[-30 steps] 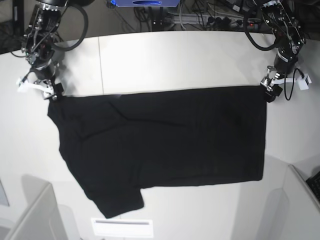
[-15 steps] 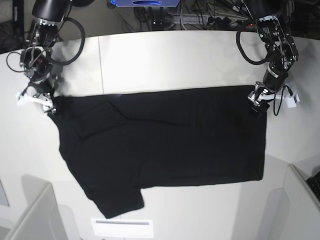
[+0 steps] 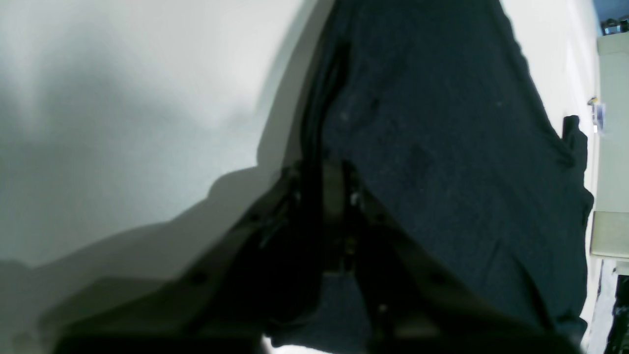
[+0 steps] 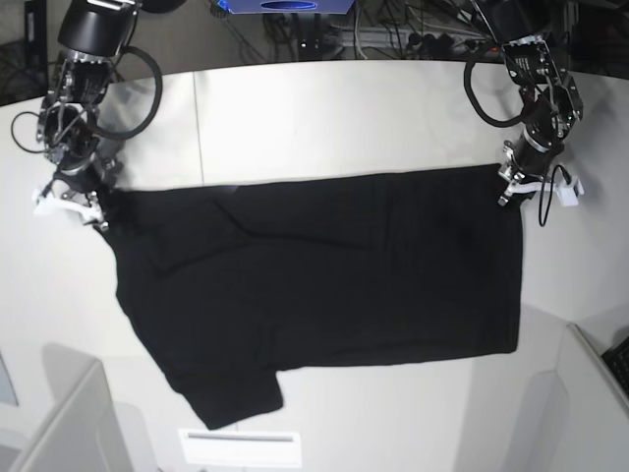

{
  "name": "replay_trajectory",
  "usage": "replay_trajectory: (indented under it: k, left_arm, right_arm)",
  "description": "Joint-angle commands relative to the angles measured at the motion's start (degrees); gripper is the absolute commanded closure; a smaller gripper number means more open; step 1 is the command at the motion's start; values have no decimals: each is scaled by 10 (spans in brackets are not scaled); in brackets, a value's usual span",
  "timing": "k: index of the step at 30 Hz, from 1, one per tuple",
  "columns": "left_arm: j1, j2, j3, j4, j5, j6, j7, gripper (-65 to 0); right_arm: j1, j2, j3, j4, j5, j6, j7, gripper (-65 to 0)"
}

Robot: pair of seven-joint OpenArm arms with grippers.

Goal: Fold the T-shirt properly
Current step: 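Drag the shirt toward the robot with both grippers, then release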

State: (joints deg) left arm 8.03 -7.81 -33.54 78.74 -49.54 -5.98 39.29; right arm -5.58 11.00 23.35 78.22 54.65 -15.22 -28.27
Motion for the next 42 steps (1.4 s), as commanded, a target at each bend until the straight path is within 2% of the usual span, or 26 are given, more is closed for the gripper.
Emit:
replay_trajectory:
  k: [1,5,6,12,19,25,32,38,42]
  left_arm:
    - [-2,-5,-1,5,3,5,8,0]
    - [-1,-6,-1,5,3,5,8,0]
    - [1,-8,-1,6,3,5,8,0]
    - [17,-30,0,13,2,5,8,0]
    - [59,-47,0,66,2,5,9,0]
    - [112,-49,-3,126,2,5,39,0]
    - [149,-49,-2,168,2,3,42,0]
    - [185,-50,-2,184,2,2,43,0]
    - [203,-55,0,188,2,2,43,0]
  right_arm:
    - [-3,1,-2,-2,-2,1,-22,-245]
    - [1,2,3,-17,-2,82,-22,-18]
    - [2,2,3,-26,-2,96,-22,0]
    - [-7,3,3,-32,0,101,-25,0]
    - [-62,10,4,46,1,101,-42,0]
    - [-137,6,4,123,1,101,-42,0]
    - [-197,6,5,174,1,101,-41,0]
    - [-239,-14,56,202,1,101,-45,0]
    - [-257,-15,85,218,1,103,-87,0]
